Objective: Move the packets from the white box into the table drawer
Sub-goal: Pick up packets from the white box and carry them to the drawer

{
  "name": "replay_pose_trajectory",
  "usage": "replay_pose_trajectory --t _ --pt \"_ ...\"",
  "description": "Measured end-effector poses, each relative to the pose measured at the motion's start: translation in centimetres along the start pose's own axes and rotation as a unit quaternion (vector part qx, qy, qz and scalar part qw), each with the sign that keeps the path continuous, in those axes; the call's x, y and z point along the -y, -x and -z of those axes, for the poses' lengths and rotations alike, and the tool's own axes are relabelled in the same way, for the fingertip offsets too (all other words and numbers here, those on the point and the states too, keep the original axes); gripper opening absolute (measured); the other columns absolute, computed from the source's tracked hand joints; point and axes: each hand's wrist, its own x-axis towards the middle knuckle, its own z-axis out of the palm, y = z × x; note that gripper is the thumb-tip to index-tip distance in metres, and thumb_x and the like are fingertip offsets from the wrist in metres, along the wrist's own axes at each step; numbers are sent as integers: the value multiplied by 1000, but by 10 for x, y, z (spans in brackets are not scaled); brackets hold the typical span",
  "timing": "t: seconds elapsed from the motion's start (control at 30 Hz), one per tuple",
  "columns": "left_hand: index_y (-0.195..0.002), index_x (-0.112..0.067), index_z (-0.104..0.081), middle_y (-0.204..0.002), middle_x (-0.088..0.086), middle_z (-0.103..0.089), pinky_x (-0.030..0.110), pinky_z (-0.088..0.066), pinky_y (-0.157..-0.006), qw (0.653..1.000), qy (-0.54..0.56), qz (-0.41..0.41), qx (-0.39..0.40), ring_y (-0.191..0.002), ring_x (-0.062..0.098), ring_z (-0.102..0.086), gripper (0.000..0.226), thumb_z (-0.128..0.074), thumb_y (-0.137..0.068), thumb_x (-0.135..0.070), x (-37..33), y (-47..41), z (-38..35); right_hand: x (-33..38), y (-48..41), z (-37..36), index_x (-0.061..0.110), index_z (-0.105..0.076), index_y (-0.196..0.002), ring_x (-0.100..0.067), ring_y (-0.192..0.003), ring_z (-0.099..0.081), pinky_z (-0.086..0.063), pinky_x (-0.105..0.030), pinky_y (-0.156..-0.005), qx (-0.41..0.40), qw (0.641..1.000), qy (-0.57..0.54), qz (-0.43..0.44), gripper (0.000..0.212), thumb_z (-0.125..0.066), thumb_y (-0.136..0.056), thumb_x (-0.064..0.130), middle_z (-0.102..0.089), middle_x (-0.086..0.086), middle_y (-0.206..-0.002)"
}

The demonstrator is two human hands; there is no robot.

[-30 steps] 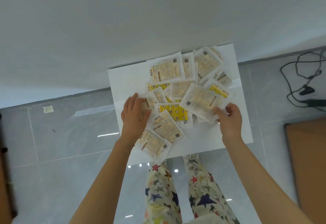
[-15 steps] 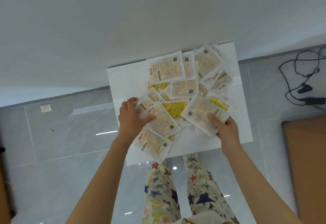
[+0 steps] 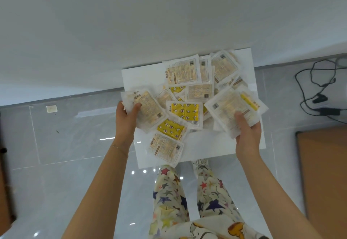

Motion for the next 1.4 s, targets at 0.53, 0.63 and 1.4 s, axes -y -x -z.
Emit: replay_pose_trajectory --t 0.53,0.63,1.4 --pt "-130 -19 -42 -112 1 -67 30 -58 -69 985 172 -19 -4 -97 17 -70 41 -59 -93 -14 -105 171 59 127 120 -61 26 -51 -119 -15 -108 -63 -56 -31 -84 236 959 158 10 42 -69 -85 9 -65 2 -115" --pt "-136 -19 -39 -116 5 -65 30 -58 -69 983 182 -25 -23 -96 17 -70 49 -61 -92 -15 -114 196 74 140 146 -68 31 -48 -114 -8 -104 -62 -54 -23 -76 261 946 191 29 42 -69 -85 10 -63 8 -112" --pt "-131 -21 -38 -117 7 -64 44 -60 -78 911 316 -54 -261 -99 25 -69 46 -63 -92 -17 -34 355 254 84 351 -170 25 -40 -124 -11 -104 -62 -55 -15 -70 479 788 374 102 49 -70 -85 18 -60 3 -117"
